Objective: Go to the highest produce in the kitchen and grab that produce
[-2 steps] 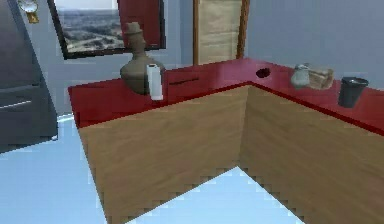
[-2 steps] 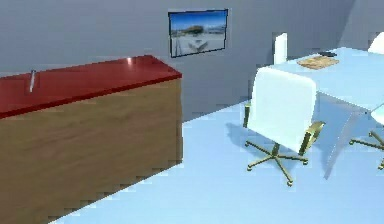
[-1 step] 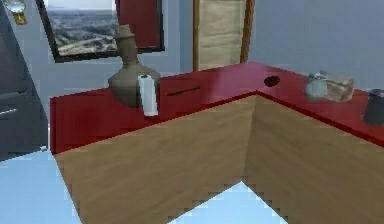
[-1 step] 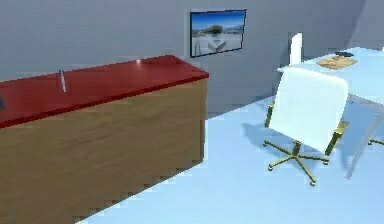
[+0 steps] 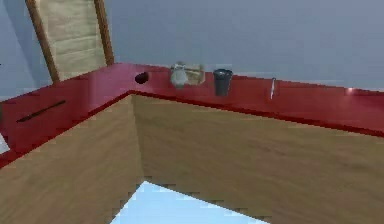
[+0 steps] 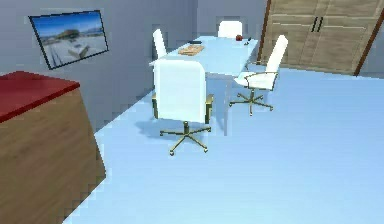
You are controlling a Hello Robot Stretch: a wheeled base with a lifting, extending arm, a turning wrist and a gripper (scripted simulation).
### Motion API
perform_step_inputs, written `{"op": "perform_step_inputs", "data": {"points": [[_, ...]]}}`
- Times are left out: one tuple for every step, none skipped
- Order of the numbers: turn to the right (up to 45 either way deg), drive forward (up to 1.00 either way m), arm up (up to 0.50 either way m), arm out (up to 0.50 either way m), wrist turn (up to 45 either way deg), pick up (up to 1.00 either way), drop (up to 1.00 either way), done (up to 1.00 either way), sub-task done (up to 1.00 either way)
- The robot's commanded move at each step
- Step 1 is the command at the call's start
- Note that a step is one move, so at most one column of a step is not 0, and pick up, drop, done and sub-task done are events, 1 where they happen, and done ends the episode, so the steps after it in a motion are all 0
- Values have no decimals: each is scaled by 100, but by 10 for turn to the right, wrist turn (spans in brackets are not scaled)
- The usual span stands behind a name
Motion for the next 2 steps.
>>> {"op": "perform_step_inputs", "data": {"points": [[0, 55, 0, 0, 0, 0, 0, 0, 0], [-450, 0, 0, 0, 0, 0, 0, 0, 0]]}}
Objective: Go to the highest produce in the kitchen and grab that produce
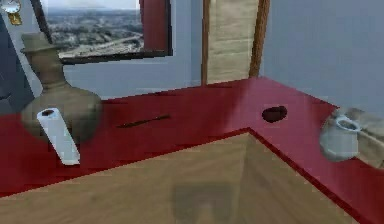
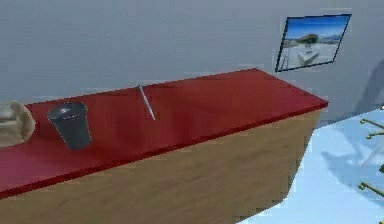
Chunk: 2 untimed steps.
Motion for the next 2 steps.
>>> {"op": "perform_step_inputs", "data": {"points": [[-450, 0, 0, 0, 0, 0, 0, 0, 0], [-180, 0, 0, 0, 0, 0, 0, 0, 0]]}}
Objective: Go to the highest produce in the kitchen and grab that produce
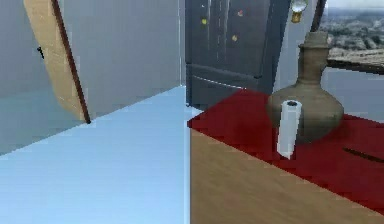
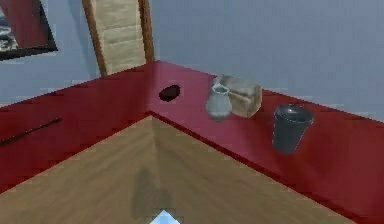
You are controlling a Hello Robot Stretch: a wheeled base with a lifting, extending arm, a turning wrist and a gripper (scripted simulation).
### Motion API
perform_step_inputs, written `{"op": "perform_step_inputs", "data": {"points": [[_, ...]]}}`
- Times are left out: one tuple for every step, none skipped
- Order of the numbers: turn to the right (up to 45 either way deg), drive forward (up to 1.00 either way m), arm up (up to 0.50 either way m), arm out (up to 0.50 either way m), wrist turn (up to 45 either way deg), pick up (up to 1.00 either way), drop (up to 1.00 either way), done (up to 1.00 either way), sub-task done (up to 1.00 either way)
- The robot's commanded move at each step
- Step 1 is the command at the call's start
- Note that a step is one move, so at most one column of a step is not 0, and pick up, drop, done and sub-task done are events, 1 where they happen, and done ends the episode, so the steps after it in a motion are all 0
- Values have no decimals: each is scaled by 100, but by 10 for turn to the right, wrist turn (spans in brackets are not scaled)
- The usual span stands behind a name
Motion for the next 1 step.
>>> {"op": "perform_step_inputs", "data": {"points": [[-150, 0, 0, 0, 0, 0, 0, 0, 0]]}}
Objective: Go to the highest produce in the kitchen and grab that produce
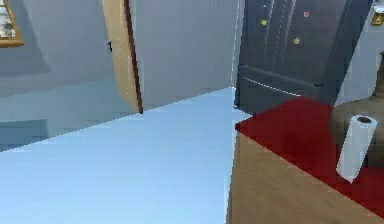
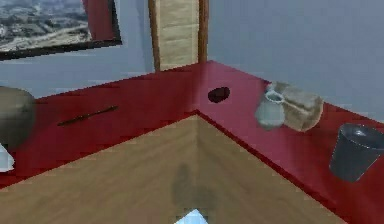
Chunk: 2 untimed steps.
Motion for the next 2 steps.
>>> {"op": "perform_step_inputs", "data": {"points": [[0, 85, 0, 0, 0, 0, 0, 0, 0], [90, 0, 0, 0, 0, 0, 0, 0, 0]]}}
